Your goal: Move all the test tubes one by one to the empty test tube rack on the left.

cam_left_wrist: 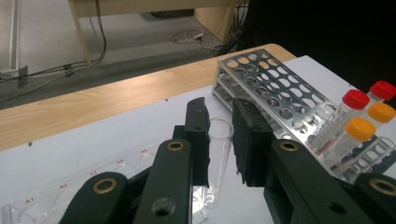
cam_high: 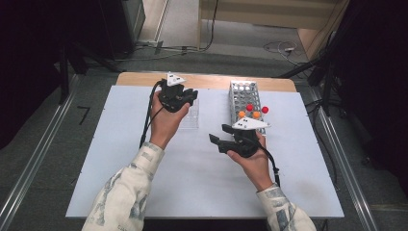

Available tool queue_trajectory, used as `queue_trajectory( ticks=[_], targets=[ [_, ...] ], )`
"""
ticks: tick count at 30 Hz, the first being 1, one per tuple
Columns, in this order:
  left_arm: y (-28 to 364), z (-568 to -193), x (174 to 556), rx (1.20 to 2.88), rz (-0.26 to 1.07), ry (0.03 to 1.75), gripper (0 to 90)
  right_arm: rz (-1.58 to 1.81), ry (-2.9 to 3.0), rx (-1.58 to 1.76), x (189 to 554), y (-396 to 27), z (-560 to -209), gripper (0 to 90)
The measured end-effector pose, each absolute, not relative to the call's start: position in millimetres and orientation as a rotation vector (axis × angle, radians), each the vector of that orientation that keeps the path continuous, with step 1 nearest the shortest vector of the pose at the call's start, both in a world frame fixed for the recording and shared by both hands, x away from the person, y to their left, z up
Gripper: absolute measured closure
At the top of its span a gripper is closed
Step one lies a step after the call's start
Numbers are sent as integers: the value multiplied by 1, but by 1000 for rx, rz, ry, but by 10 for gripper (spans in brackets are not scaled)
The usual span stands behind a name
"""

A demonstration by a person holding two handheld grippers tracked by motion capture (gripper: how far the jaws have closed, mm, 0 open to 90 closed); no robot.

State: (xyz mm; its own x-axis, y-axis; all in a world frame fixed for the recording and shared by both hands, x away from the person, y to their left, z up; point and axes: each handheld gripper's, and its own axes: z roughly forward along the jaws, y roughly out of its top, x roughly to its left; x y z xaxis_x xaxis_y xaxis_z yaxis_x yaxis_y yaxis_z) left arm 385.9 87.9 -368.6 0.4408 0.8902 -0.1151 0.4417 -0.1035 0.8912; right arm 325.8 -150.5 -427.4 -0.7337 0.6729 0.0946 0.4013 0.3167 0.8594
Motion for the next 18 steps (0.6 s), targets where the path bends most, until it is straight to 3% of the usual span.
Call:
queue_trajectory(
  ticks=[18],
  targets=[
    [74, -380, 393, 1781, 674, 1145, 772, 1412, 2282, 980, 324, -156, -423, 306]
  ],
)
